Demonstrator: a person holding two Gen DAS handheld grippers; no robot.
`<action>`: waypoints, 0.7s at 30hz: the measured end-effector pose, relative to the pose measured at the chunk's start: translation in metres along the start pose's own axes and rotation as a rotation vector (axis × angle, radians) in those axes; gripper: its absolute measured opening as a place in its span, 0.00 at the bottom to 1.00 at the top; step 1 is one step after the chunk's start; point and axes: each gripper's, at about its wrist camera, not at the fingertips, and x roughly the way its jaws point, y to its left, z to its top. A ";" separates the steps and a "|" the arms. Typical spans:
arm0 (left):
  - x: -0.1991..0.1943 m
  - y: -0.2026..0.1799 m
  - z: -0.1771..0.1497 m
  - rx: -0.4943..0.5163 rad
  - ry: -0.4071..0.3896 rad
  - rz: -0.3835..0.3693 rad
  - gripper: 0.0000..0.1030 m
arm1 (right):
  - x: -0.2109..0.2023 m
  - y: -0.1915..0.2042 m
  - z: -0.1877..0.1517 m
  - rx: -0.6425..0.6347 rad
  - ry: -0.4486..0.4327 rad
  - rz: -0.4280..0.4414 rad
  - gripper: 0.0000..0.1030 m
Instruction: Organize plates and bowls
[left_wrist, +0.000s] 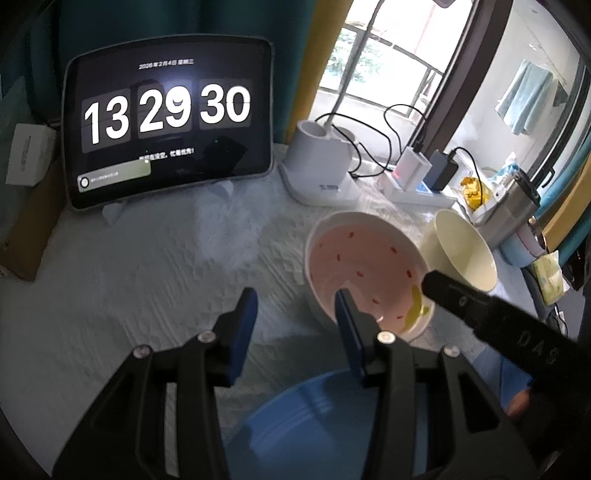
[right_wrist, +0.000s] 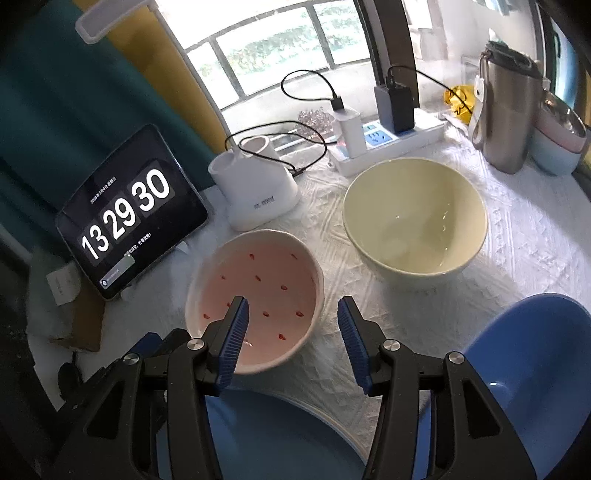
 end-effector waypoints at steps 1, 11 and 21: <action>0.000 0.001 0.000 -0.001 0.000 0.000 0.44 | 0.003 0.000 0.000 0.004 0.011 0.003 0.50; 0.004 -0.004 0.000 0.011 0.003 -0.002 0.44 | 0.018 0.000 -0.003 0.013 0.034 -0.022 0.45; 0.017 -0.004 -0.001 0.016 0.024 0.018 0.44 | 0.034 0.002 -0.007 -0.015 0.057 -0.047 0.45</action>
